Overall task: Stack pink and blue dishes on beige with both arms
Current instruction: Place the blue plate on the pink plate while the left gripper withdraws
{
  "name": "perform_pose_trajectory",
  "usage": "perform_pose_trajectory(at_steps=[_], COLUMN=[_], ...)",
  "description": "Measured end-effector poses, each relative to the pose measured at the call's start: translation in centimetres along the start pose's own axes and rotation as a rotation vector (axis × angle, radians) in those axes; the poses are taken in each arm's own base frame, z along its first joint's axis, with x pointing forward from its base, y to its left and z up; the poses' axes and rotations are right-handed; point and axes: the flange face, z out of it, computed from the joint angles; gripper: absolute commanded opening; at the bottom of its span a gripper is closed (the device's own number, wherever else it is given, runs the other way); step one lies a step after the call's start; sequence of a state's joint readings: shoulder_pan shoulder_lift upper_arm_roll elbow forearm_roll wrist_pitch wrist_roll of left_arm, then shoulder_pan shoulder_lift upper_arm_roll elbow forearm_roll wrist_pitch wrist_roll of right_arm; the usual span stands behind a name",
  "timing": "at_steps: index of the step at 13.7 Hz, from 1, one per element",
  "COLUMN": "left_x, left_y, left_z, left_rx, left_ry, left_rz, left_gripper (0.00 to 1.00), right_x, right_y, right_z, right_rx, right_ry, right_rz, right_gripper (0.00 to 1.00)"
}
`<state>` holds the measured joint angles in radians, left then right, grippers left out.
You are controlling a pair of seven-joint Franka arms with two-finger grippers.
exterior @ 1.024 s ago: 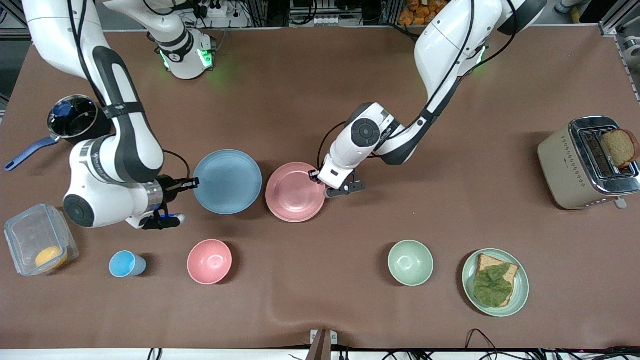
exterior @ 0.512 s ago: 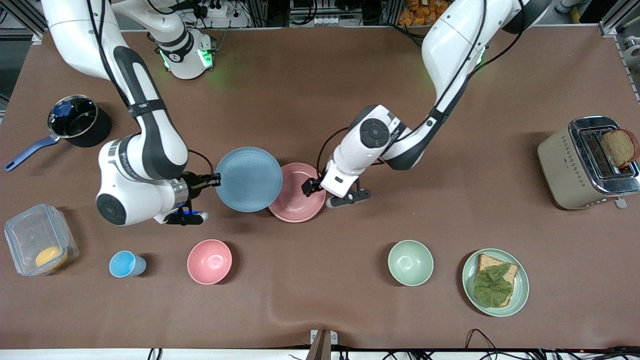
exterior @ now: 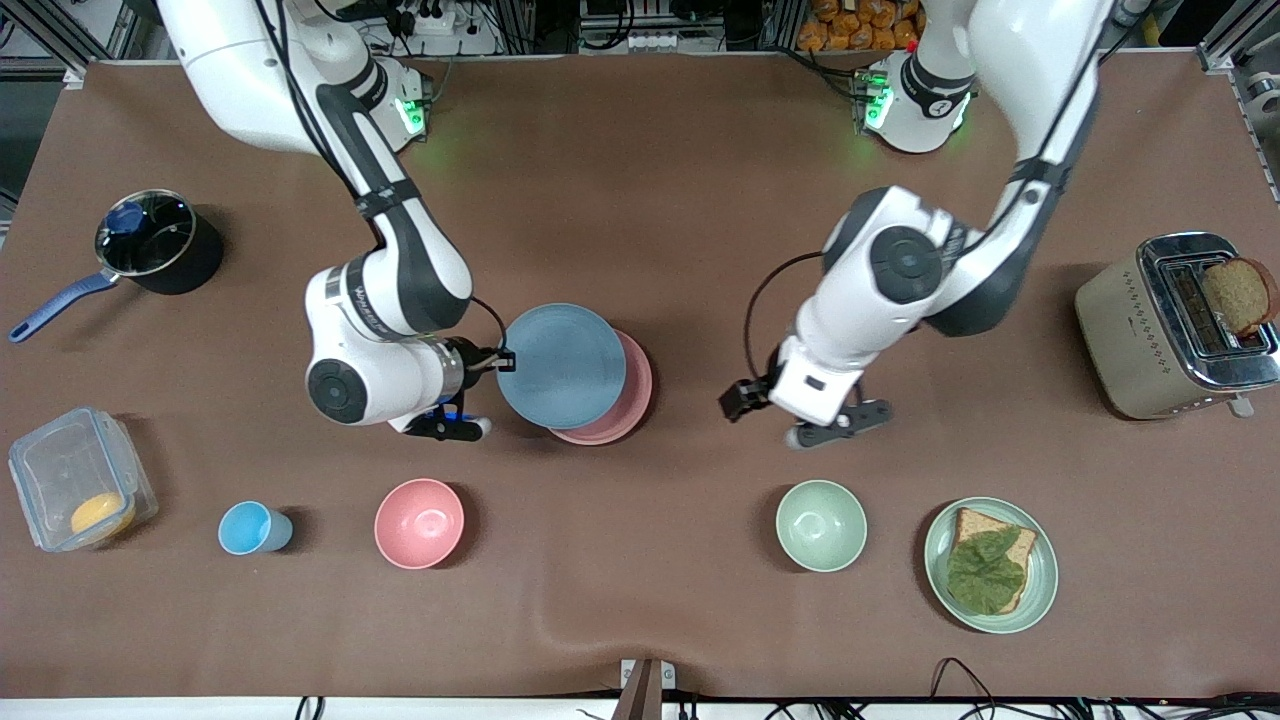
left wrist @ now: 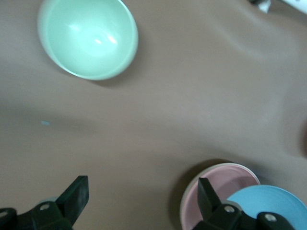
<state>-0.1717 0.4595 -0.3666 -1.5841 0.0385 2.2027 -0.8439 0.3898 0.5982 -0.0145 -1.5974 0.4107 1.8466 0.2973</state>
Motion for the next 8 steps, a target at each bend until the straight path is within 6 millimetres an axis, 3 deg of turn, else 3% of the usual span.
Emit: perform_pose_trajectory(at_steps=[4, 8], left_x=[2.9, 4.7], left_y=[-6.0, -12.7], left_z=[-8.7, -16.2], left_rx=[0.100, 0.170], left_ry=[-0.002, -0.010], left_rz=[0.047, 0.100], left_gripper=[1.00, 1.00], right_x=[0.8, 0.8], right_y=[-0.6, -1.1], right_z=[2.3, 2.8], right_rx=[0.049, 0.060], right_ry=[-0.011, -0.012], right_rz=[0.030, 0.037], right_gripper=[0.00, 0.00])
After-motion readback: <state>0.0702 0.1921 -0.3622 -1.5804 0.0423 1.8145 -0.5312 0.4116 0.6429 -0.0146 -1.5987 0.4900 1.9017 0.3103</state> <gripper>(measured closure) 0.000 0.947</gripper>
